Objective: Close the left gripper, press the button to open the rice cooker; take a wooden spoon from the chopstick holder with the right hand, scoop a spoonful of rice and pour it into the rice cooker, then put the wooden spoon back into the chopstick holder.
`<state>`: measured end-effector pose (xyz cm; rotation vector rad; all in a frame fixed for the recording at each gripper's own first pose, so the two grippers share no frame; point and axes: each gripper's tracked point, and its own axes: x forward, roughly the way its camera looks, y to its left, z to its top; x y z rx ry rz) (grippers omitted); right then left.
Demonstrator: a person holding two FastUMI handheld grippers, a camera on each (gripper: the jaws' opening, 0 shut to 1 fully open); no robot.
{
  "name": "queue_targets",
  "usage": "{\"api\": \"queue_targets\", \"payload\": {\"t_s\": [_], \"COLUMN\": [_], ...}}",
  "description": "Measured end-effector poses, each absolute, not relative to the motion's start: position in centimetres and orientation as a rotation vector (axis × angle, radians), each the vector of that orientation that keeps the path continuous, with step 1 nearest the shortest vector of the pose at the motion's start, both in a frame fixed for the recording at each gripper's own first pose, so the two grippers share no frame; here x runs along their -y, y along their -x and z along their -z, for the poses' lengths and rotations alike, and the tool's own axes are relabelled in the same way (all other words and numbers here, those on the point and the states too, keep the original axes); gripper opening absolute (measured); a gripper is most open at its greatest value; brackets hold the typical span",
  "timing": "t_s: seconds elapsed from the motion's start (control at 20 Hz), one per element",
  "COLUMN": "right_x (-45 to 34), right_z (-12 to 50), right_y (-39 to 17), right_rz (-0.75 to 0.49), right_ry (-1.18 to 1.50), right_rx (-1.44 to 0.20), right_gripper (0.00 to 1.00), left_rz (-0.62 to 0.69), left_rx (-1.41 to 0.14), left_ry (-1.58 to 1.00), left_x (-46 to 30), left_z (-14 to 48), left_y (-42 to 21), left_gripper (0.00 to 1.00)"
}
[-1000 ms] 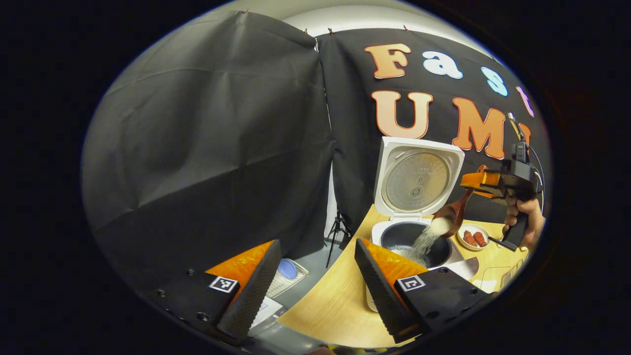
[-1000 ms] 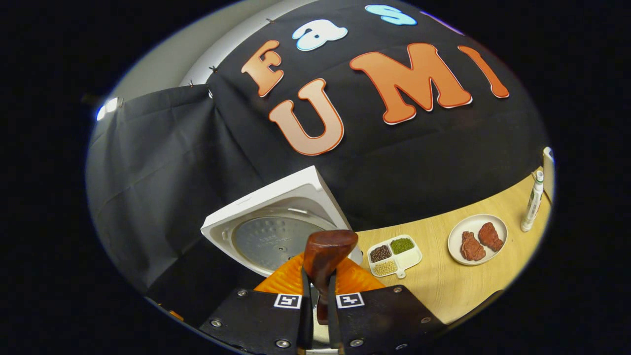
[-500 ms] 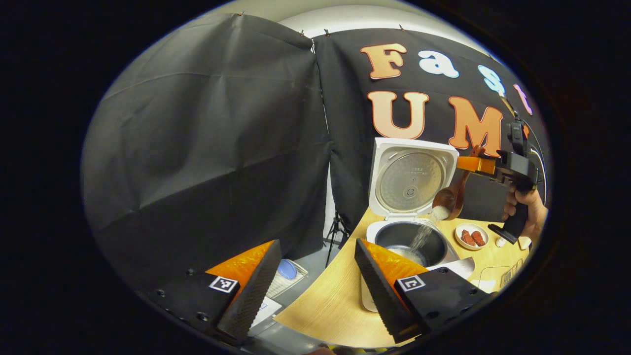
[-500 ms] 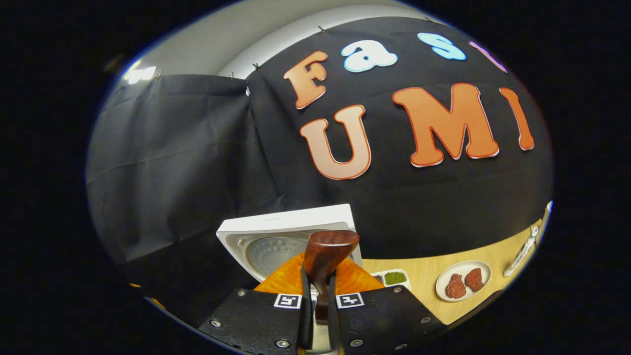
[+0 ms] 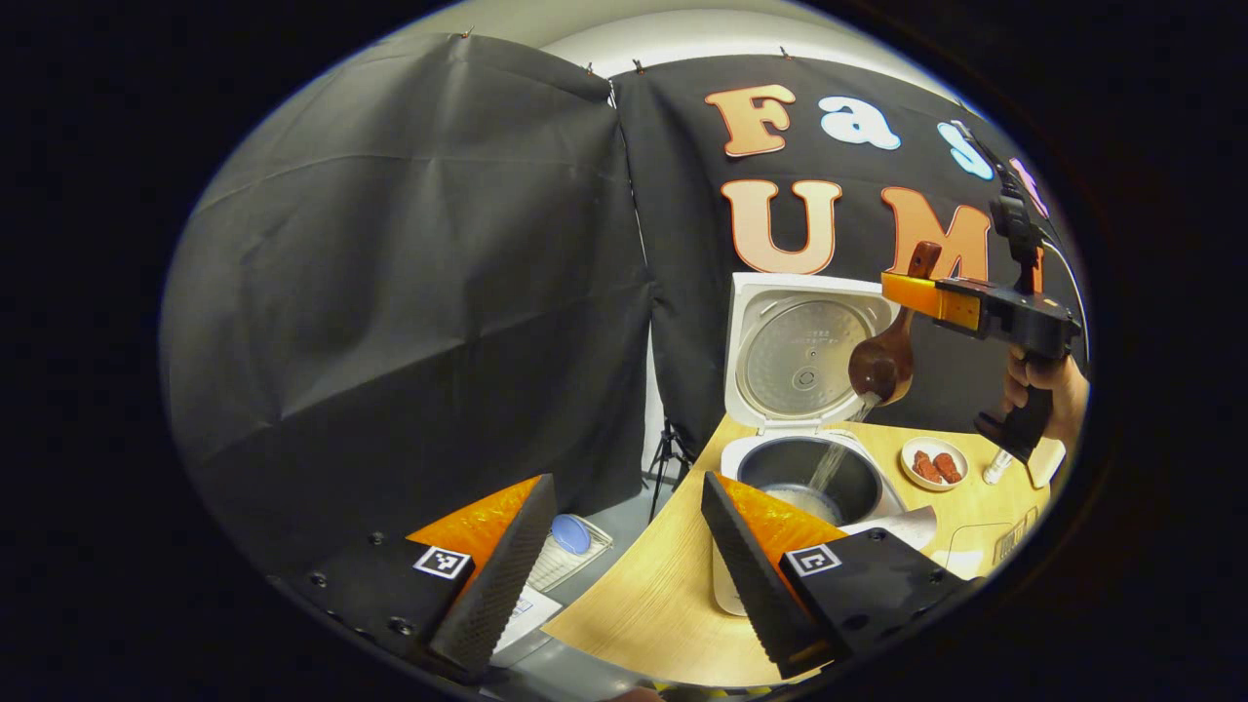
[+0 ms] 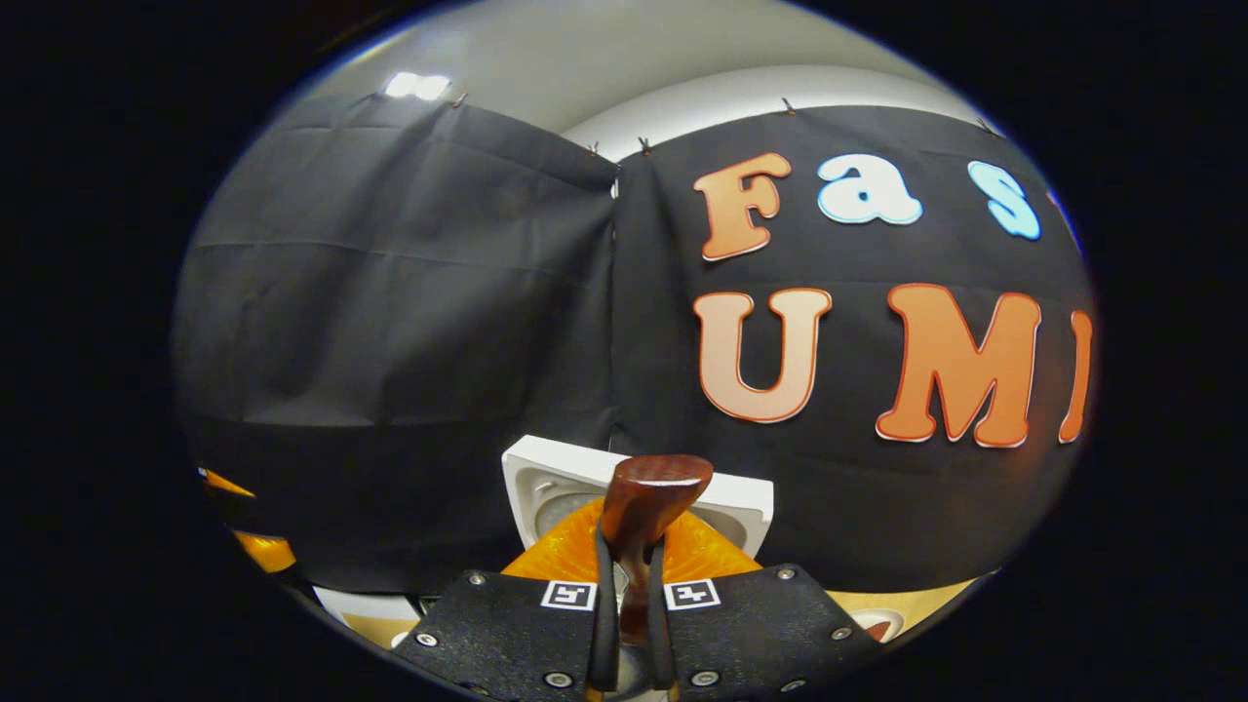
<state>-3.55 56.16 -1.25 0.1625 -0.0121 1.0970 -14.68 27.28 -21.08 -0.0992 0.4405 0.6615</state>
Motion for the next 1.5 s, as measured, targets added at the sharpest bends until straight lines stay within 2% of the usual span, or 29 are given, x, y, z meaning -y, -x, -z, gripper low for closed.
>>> {"api": "queue_targets", "payload": {"t_s": [0.15,0.3,0.5,0.75,1.15,1.2,1.25,1.3,1.35,1.45,1.5], "right_x": [-56.2,-55.6,-53.0,-46.1,-31.8,-30.1,-28.1,-26.5,-24.8,-21.5,-19.9], "right_z": [0.8,1.1,1.6,4.0,9.5,10.3,11.2,12.2,13.2,15.6,17.1], "right_y": [5.0,5.5,4.2,1.7,-2.1,-2.4,-2.5,-2.8,-3.2,-3.8,-3.8], "right_rz": [-1.134,-1.146,-1.133,-1.064,-0.842,-0.813,-0.781,-0.752,-0.721,-0.645,-0.609], "right_ry": [-0.093,-0.096,-0.233,-0.384,-0.377,-0.374,-0.373,-0.375,-0.379,-0.394,-0.398], "right_rx": [0.088,0.091,-0.027,-0.165,-0.232,-0.24,-0.251,-0.265,-0.28,-0.321,-0.345], "right_gripper": [0.11,0.11,0.11,0.11,0.11,0.07,0.11,0.11,0.07,0.07,0.12], "left_rz": [-0.658,-0.657,-0.659,-0.625,-0.507,-0.494,-0.481,-0.471,-0.459,-0.437,-0.428], "left_rx": [-0.44,-0.435,-0.439,-0.452,-0.443,-0.439,-0.435,-0.43,-0.428,-0.428,-0.428], "left_ry": [0.092,0.081,0.083,0.094,0.063,0.06,0.056,0.05,0.045,0.034,0.028], "left_x": [-26.9,-26.5,-25.7,-22.8,-16.6,-15.8,-15.1,-14.5,-13.8,-12.6,-12.0], "left_z": [21.0,20.3,20.5,20.4,19.2,18.8,18.6,18.2,18.1,17.8,17.8], "left_y": [14.7,14.7,14.7,13.5,9.2,8.7,8.3,7.9,7.5,6.7,6.4], "left_gripper": [0.99,1.0,0.99,0.99,0.99,0.99,0.99,0.99,0.99,0.99,0.99]}}
